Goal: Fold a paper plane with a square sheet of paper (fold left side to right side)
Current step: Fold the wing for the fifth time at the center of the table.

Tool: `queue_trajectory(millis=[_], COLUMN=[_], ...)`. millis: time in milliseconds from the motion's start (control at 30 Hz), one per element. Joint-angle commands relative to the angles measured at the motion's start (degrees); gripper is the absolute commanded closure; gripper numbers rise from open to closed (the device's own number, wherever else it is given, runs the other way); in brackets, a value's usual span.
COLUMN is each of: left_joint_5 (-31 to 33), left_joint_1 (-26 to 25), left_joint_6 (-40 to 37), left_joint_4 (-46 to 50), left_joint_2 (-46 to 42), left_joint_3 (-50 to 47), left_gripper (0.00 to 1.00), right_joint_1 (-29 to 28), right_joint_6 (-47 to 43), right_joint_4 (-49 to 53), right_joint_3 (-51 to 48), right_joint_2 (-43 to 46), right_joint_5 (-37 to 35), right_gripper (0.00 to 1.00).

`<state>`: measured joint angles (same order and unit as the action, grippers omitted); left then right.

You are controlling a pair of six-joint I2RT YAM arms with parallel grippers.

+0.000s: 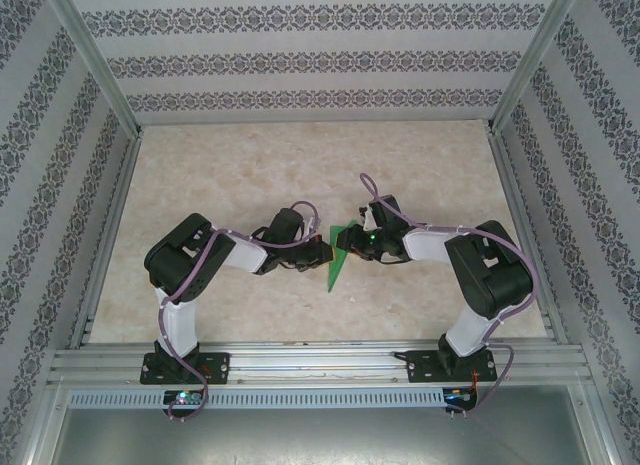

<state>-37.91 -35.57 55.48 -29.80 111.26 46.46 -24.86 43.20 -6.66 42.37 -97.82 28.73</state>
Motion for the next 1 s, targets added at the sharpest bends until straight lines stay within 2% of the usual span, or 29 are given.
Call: queue_trajectory(millis=[0, 967], left_joint_5=[3.5, 4.8], left_joint_1=[-2.7, -2.7], left_joint_6=[-1.9, -0.8], left_joint_4=[1.8, 7.0], left_joint_2=[2.2, 5.4], left_joint_3=[1.7, 3.2], left_gripper=[0.94, 0.95], right_joint_1=[0.1, 2.7], right_joint_6=[-0.7, -1.1], right_joint_4=[0.1, 2.7], right_joint_3=[-0.3, -1.8], right_joint_2=[-1.0, 5.9], right_joint_5=[-0.7, -1.2], right_gripper=[0.58, 0.59])
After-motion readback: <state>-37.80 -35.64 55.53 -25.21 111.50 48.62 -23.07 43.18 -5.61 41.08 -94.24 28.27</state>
